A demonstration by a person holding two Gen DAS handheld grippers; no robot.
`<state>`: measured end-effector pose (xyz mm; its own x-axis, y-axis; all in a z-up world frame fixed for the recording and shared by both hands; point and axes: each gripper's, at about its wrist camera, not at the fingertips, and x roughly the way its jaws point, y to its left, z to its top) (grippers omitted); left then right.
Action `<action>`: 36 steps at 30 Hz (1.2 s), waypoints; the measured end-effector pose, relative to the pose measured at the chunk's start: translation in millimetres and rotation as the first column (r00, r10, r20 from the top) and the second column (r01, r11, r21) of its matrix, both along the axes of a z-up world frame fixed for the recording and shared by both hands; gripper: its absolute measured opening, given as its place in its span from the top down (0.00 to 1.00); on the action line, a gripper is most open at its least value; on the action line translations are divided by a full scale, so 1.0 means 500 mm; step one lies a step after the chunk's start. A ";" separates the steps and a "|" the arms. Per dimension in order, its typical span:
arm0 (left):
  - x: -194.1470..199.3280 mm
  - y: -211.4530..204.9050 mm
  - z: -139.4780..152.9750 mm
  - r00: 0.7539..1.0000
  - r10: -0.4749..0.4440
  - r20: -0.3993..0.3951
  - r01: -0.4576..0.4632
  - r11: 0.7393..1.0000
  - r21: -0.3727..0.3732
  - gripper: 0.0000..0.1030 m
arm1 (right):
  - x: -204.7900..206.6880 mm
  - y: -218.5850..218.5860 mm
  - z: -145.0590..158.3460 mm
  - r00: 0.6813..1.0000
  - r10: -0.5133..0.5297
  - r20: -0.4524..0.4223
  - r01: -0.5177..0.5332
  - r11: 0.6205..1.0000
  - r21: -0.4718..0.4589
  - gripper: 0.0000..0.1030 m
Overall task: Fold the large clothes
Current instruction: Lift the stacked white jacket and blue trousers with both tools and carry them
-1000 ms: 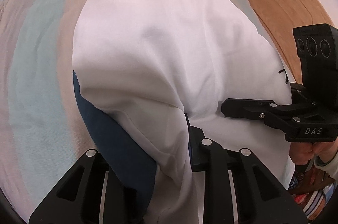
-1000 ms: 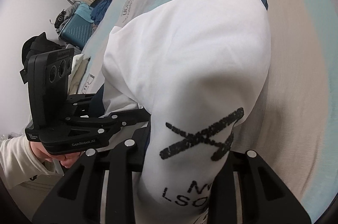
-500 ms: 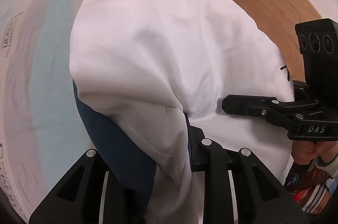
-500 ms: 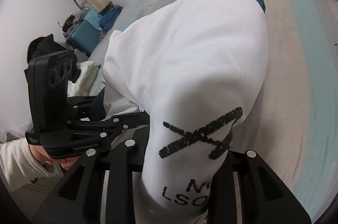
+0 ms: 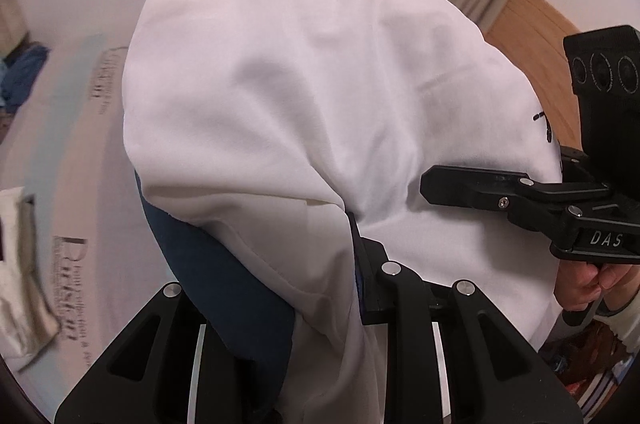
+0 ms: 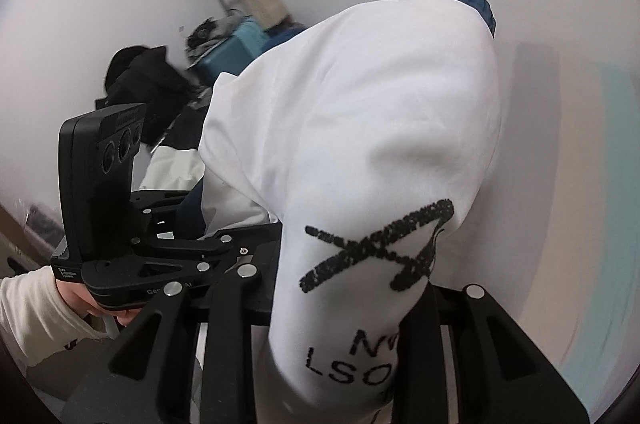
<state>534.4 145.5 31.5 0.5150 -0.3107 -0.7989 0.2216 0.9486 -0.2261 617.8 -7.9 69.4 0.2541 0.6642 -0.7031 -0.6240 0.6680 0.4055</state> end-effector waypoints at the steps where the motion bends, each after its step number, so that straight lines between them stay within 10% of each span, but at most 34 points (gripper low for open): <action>1: -0.008 0.029 0.010 1.000 0.011 0.011 -0.011 1.000 0.004 0.77 | -0.006 0.033 0.014 1.000 0.016 0.013 -0.016 1.000 -0.002 0.74; 17: -0.099 0.640 0.161 0.986 0.155 0.059 -0.162 0.977 0.142 0.77 | -0.099 0.672 0.169 0.984 0.152 0.096 -0.159 0.985 0.061 0.74; 29: -0.195 1.104 0.283 0.921 0.381 0.080 -0.389 0.888 0.247 0.77 | -0.155 1.153 0.267 0.933 0.337 0.125 -0.354 0.923 0.150 0.74; 36: -0.185 1.220 0.153 0.886 0.463 -0.011 -0.450 0.865 0.221 0.77 | -0.146 1.277 0.145 0.912 0.408 0.034 -0.410 0.908 0.090 0.74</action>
